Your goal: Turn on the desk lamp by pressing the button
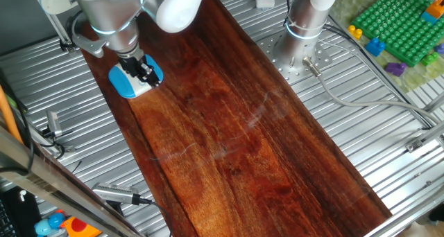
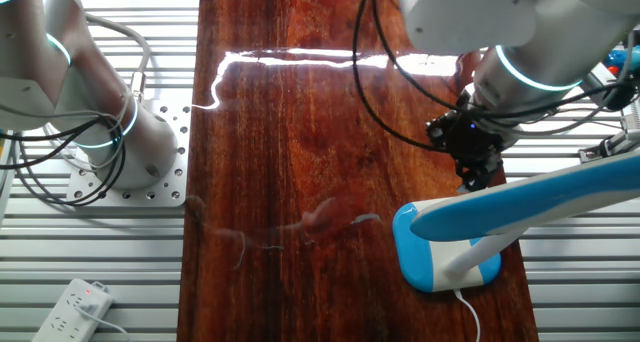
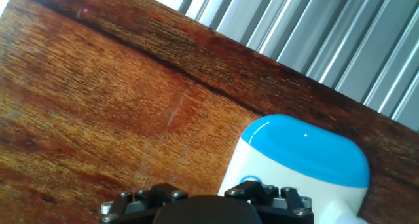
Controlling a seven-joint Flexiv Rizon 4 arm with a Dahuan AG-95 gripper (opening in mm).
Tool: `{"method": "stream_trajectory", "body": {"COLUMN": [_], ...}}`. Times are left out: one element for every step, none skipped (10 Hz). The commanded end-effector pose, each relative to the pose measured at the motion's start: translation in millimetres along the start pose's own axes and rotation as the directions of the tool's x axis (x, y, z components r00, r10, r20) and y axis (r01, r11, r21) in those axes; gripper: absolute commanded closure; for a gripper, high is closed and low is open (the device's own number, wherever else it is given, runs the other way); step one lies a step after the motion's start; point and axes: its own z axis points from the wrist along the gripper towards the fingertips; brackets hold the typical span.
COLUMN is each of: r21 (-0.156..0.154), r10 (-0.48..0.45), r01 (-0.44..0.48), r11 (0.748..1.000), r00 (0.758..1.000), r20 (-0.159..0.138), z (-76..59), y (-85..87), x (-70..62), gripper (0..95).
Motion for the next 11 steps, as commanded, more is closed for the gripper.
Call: {"method": "stream_trajectory", "body": {"r21": [0.004, 0.005, 0.004, 0.006, 0.008, 0.013, 0.022, 0.028, 0.033, 0.037, 0.048], "r10": [0.001, 0.004, 0.003, 0.004, 0.004, 0.004, 0.0, -0.001, 0.001, 0.001, 0.002], "r01": [-0.001, -0.004, -0.003, -0.004, -0.004, -0.004, 0.0, 0.001, 0.0, -0.001, -0.001], "r11": [1.0, 1.0, 1.0, 1.0, 1.0, 1.0, 1.0, 1.0, 0.999, 0.999, 0.999], "r00": [1.0, 1.0, 1.0, 1.0, 1.0, 1.0, 1.0, 1.0, 1.0, 1.0, 1.0], "r20": [-0.002, -0.002, 0.006, 0.01, 0.009, 0.006, 0.001, -0.001, -0.004, -0.007, -0.013], "z": [4.0, 8.6, 11.6, 16.4, 18.8, 22.9, 25.4, 29.8, 32.3, 33.3, 37.7], "y": [2.0, 4.4, 5.8, 7.7, 8.8, 9.0, 7.8, 5.7, 4.7, 4.2, 2.3], "x": [-1.7, -2.4, -1.4, 1.1, 2.0, 2.7, 3.1, 3.8, 4.5, 4.7, 5.3], "gripper": [19.0, 19.0, 19.0, 19.0, 19.0, 19.0, 19.0, 19.0, 19.0, 19.0, 19.0]}}
